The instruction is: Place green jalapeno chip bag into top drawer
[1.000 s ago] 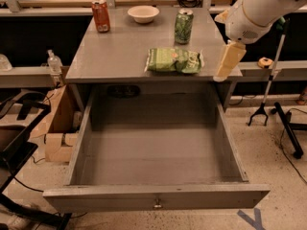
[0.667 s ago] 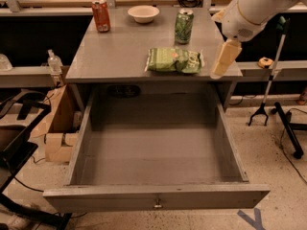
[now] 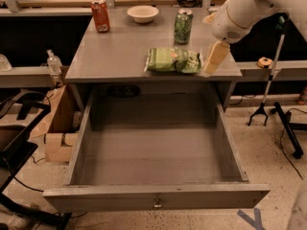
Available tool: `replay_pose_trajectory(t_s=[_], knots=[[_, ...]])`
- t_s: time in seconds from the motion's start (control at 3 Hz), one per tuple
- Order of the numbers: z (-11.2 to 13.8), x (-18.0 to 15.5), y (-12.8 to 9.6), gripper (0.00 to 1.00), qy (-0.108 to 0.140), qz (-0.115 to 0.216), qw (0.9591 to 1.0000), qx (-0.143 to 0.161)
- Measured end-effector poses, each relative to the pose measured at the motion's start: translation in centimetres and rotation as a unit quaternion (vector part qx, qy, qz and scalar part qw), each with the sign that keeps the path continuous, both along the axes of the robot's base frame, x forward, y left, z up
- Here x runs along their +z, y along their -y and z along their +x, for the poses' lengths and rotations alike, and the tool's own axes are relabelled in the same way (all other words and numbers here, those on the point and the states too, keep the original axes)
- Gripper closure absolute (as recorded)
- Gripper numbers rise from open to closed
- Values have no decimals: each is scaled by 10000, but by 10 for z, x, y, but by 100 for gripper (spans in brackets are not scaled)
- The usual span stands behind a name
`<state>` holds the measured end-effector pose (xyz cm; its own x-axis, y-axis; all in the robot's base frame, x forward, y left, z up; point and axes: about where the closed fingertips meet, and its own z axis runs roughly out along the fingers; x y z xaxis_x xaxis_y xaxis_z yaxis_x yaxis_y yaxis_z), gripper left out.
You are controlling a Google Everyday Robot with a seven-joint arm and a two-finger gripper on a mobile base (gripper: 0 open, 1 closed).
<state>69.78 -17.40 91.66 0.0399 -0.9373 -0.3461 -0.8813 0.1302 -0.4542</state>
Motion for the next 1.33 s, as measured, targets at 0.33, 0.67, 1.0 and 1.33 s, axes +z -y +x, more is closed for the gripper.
replay_pose_trajectory(t_s=[0.33, 0.67, 1.0, 1.33], knots=[[25, -18, -15, 0, -30, 66, 9999, 132], [42, -38, -28, 0, -117, 183, 9995, 236], [45, -68, -47, 26, -414, 344, 9976, 439], [45, -82, -62, 49, -588, 402, 9955, 618]])
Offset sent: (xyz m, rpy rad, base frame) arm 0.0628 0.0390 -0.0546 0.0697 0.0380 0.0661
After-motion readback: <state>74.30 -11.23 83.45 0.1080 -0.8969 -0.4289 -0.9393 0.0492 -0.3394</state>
